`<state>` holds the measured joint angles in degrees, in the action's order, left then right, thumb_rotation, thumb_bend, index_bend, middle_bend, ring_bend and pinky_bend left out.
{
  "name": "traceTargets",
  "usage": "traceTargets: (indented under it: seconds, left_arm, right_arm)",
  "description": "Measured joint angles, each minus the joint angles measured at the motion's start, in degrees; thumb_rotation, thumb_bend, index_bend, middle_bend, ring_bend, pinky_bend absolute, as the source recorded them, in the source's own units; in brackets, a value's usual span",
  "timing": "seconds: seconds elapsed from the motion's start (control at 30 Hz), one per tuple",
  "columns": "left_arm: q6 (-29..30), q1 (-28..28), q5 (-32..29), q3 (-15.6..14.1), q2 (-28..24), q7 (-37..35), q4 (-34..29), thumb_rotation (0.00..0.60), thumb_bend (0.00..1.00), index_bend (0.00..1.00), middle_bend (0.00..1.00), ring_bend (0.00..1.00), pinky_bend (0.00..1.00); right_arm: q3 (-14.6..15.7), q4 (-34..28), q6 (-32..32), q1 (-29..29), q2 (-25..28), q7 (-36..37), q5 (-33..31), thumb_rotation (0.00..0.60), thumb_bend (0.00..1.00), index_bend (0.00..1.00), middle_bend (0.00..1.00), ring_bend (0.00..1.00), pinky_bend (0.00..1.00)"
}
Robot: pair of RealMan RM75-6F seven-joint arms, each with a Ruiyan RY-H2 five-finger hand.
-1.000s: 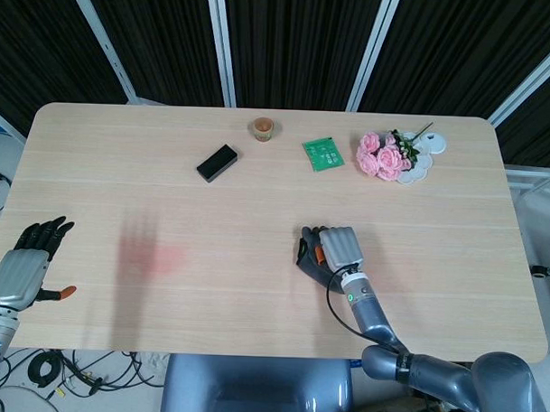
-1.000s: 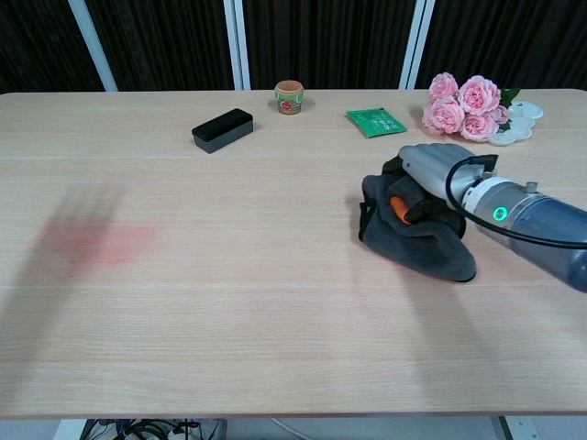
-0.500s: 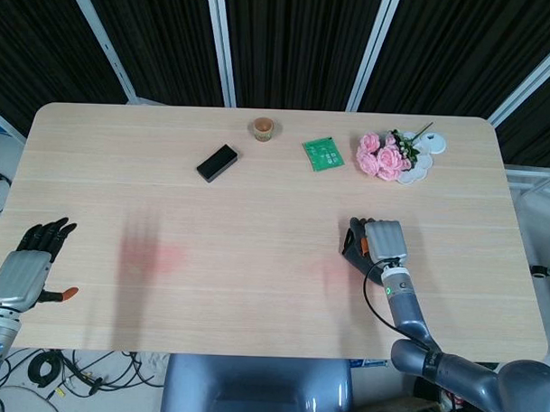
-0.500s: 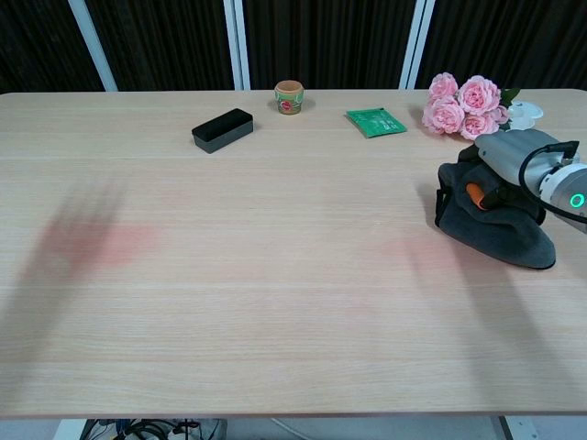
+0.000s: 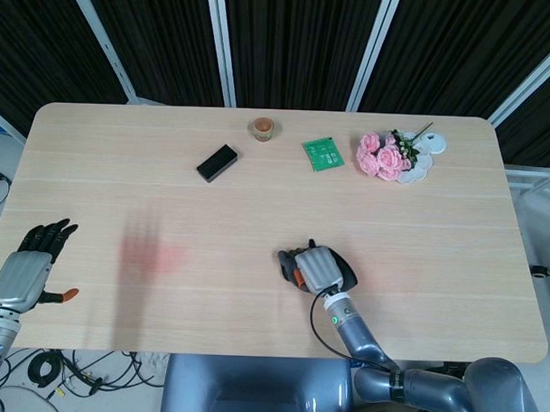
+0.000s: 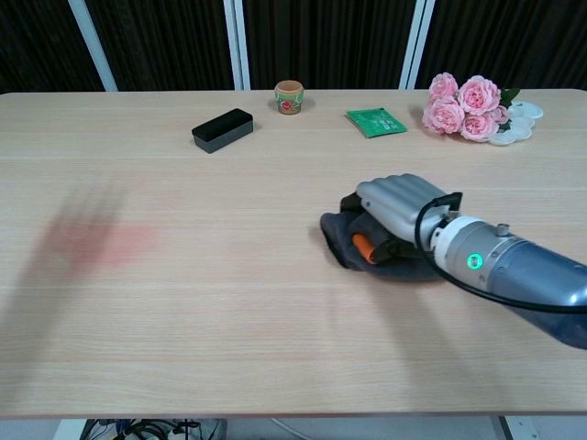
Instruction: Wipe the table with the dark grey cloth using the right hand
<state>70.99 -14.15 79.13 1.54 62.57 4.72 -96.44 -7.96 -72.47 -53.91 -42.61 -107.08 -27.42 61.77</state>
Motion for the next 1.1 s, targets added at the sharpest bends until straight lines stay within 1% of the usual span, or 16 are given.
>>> traceTargets:
  seconds: [0.17, 0.33, 0.47, 0.63, 0.8, 1.03, 1.1]
  left_arm:
    - [0.0, 0.0, 0.0, 0.0, -0.1, -0.2, 0.0, 0.6, 0.0, 0.0, 0.0, 0.0, 0.0]
    - [0.4, 0.0, 0.3, 0.0, 0.0, 0.1, 0.3, 0.6, 0.0, 0.0, 0.0, 0.0, 0.0]
    - [0.5, 0.1, 0.1, 0.2, 0.1, 0.1, 0.4, 0.6, 0.0, 0.0, 0.0, 0.0, 0.0]
    - [0.6, 0.2, 0.0, 0.2, -0.1, -0.3, 0.2, 0.6, 0.0, 0.0, 0.0, 0.0, 0.0]
    - [0.4, 0.1, 0.0, 0.2, -0.1, -0.4, 0.2, 0.6, 0.0, 0.0, 0.0, 0.0, 0.0]
    - [0.4, 0.0, -0.2, 0.4, 0.0, -0.3, 0.2, 0.6, 0.0, 0.0, 0.0, 0.0, 0.0]
    - [0.4, 0.0, -0.3, 0.5, 0.0, -0.3, 0.2, 0.6, 0.0, 0.0, 0.0, 0.0, 0.0]
  right_arm:
    - [-0.5, -2.5, 0.0, -1.2, -3.1, -0.1, 1.4, 0.6, 0.61, 0.7, 0.59, 0.59, 0.72]
    - [-0.3, -4.9, 0.4, -2.0, -4.9, -0.5, 2.3, 0.6, 0.61, 0.7, 0.59, 0.59, 0.72]
    - [-0.1, -4.9, 0.8, -2.6, -6.1, -1.5, 2.6, 0.6, 0.61, 0.7, 0.58, 0.59, 0.72]
    - [-1.1, -1.3, 1.3, -3.1, -6.4, -2.6, 1.2, 0.6, 0.61, 0.7, 0.58, 0.59, 0.72]
    - [-3.8, 3.6, 2.0, -3.6, -5.8, -3.4, -2.1, 0.6, 0.61, 0.7, 0.58, 0.59, 0.72]
    - [-4.9, 9.5, 1.6, -3.6, -4.2, -3.4, -2.7, 0.6, 0.61, 0.7, 0.58, 0.59, 0.72]
    - [-5.8, 11.1, 1.4, -3.5, -3.4, -3.2, -3.3, 0.6, 0.61, 0.7, 0.58, 0.59, 0.72]
